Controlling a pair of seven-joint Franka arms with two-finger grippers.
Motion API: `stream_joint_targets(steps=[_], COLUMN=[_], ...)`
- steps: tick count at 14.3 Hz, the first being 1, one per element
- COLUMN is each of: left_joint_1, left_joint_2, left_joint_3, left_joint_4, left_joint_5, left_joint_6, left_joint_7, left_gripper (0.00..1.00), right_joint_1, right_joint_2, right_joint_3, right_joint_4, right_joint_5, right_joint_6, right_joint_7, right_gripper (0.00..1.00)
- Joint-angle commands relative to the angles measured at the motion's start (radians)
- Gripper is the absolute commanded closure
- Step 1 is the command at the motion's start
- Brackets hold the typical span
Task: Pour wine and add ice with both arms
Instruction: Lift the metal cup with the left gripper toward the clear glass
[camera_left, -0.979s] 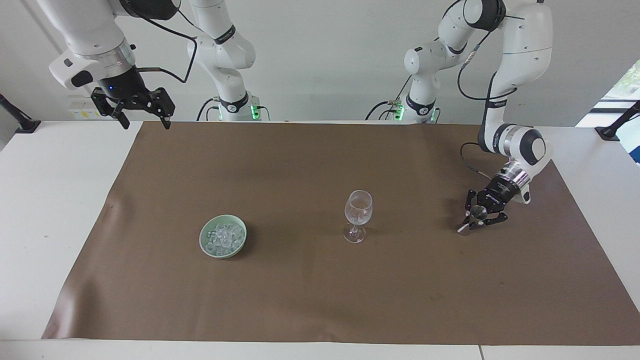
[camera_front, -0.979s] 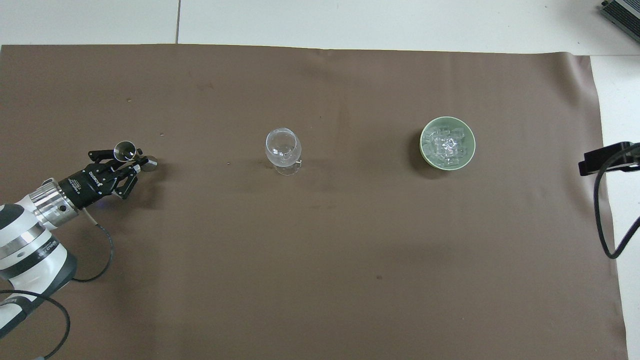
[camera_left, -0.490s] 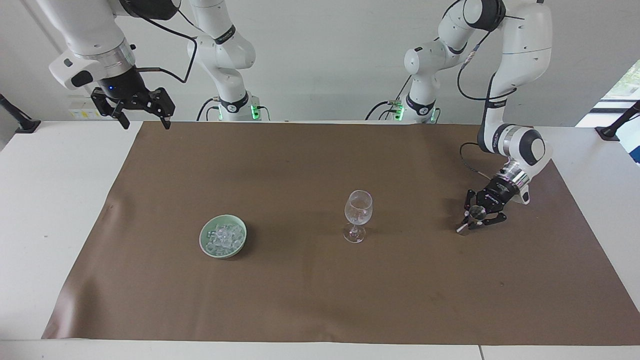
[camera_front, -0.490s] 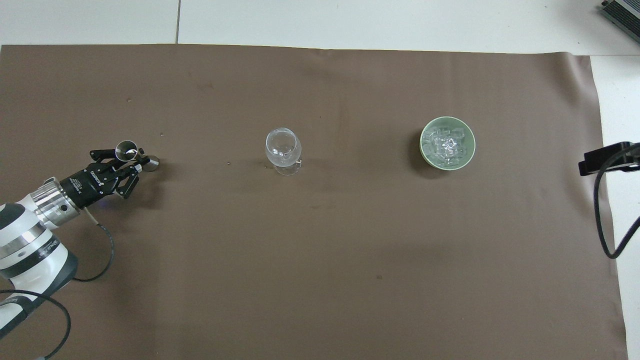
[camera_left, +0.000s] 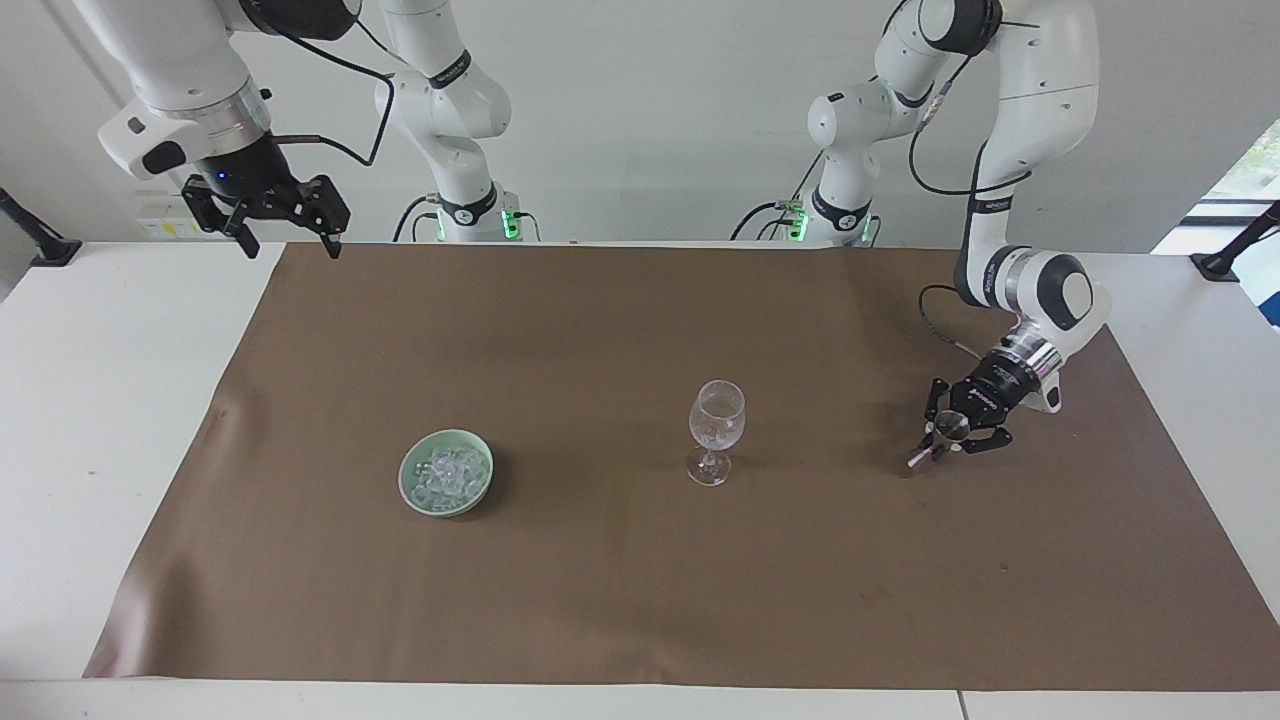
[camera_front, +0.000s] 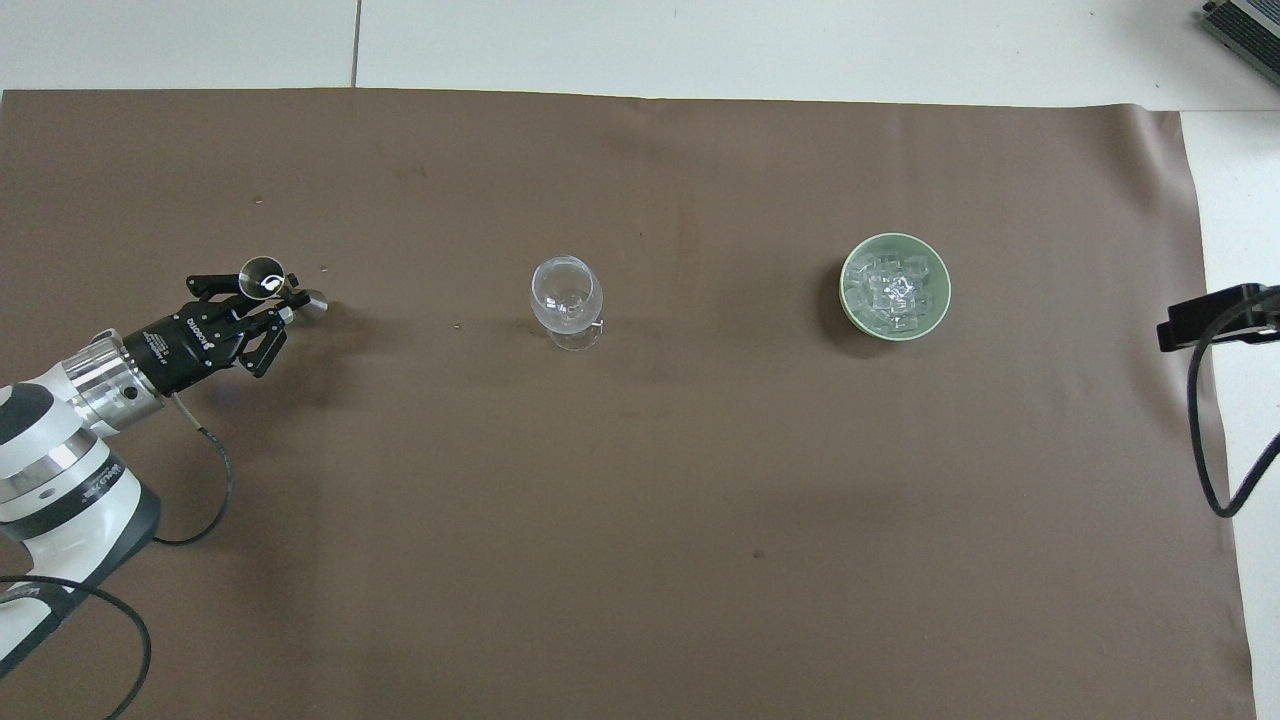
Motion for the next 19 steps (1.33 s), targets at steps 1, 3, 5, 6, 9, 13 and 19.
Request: stream_joint_targets(steps=[1,3,5,6,9,13,19], left_joint_1=[-0.093,-0.12,-0.145,-0.163,-0.205,-0.257,-0.375], left_joint_2=[-0.062,-0.086,-0.112,-0.124,-0.169,-0.2,-0.23], left_joint_3=[0.009,0.006,0.006,0.007,0.006,0.006,0.003], left_joint_4=[-0.011,-0.009,-0.011,-0.014,-0.023,-0.026,-0.015], left_joint_5=[-0.007,-0.007,-0.007,-0.007,-0.007,-0.007,-0.007], left_joint_6=[0.09,0.109,0.112,0.12,0.135,0.161,0.336], left_joint_7=[-0.077,-0.115,-0.152,-0.165,-0.169,-0.158,-0.237], left_gripper=[1.0,1.0,1.0,1.0,1.0,1.0,1.0], right_joint_1=[-0.003,-0.003,-0.003,-0.003,-0.003,-0.003,-0.003], right_joint_2=[-0.019,-0.019,-0.019,-0.019,-0.019,-0.019,-0.019], right_joint_3=[0.002,0.002,0.002,0.002,0.002,0.002,0.002], right_joint_4=[-0.022,-0.022,-0.022,-0.022,-0.022,-0.022,-0.022], right_joint_5=[0.017,0.017,0.017,0.017,0.017,0.017,0.017], right_joint_6=[0.006,0.006,0.006,0.006,0.006,0.006,0.006], right_joint_7=[0.013,0.013,0.013,0.013,0.013,0.013,0.013], right_gripper=[0.0,0.0,0.0,0.0,0.0,0.0,0.0])
